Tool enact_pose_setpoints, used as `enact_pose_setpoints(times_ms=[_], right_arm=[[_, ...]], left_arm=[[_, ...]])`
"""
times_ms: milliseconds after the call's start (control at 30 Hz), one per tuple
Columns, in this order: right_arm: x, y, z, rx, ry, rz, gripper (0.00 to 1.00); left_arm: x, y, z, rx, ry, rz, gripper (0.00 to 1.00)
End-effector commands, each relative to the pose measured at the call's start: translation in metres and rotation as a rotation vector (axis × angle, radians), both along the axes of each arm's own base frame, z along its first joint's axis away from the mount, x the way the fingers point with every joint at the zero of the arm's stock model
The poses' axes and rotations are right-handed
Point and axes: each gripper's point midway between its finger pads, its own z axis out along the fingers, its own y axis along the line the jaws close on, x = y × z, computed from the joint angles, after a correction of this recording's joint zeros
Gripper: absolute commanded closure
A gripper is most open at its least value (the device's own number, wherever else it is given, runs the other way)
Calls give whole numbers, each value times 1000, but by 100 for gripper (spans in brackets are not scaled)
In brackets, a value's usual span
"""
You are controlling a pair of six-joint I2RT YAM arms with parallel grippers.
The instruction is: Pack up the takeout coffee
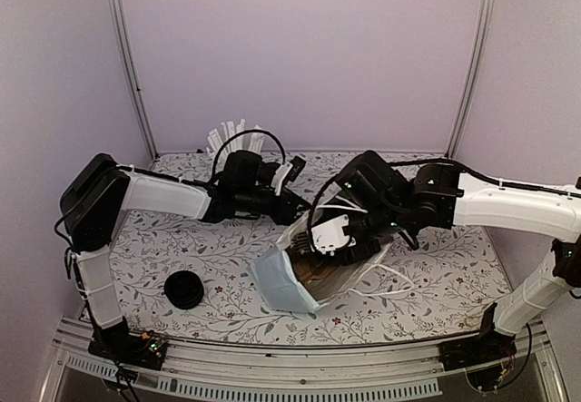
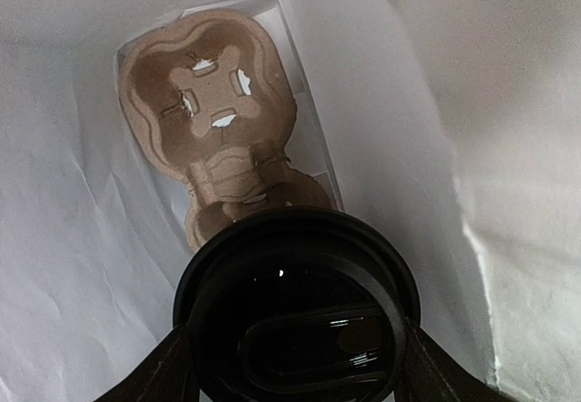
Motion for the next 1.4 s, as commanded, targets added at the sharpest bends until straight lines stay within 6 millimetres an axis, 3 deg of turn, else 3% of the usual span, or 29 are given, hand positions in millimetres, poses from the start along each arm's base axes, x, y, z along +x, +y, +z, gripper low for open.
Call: enact_pose_setpoints(times_ms=[0, 267, 400, 667, 800, 900, 1000, 1200, 1367], right_arm=[[13, 10, 6, 59, -1, -15, 61], [14, 14, 2, 83, 35, -24, 62], [10, 9, -8, 81, 68, -38, 62], [5, 6, -5, 109, 107, -76, 61], [3, 4, -3, 117, 108, -94, 61], [4, 1, -3, 116, 100, -113, 61], [7, -1, -7, 109, 98, -137, 61], [9, -3, -12, 95, 91, -151, 61], [7, -4, -15, 88, 97, -145, 61]], left_arm=[[-2, 0, 3, -71, -16, -79, 54], [-2, 0, -2, -97, -9, -125, 55], [4, 2, 6, -100, -24, -124, 55], [23, 35, 58, -24, -118, 48, 45], [13, 56, 106, -13, -172, 148, 42], [-15, 62, 153, 10, -181, 197, 40], [-58, 63, 182, 98, -160, 187, 38], [-155, 74, 192, 224, -17, 125, 36], [-193, 71, 181, 299, 46, 92, 35]])
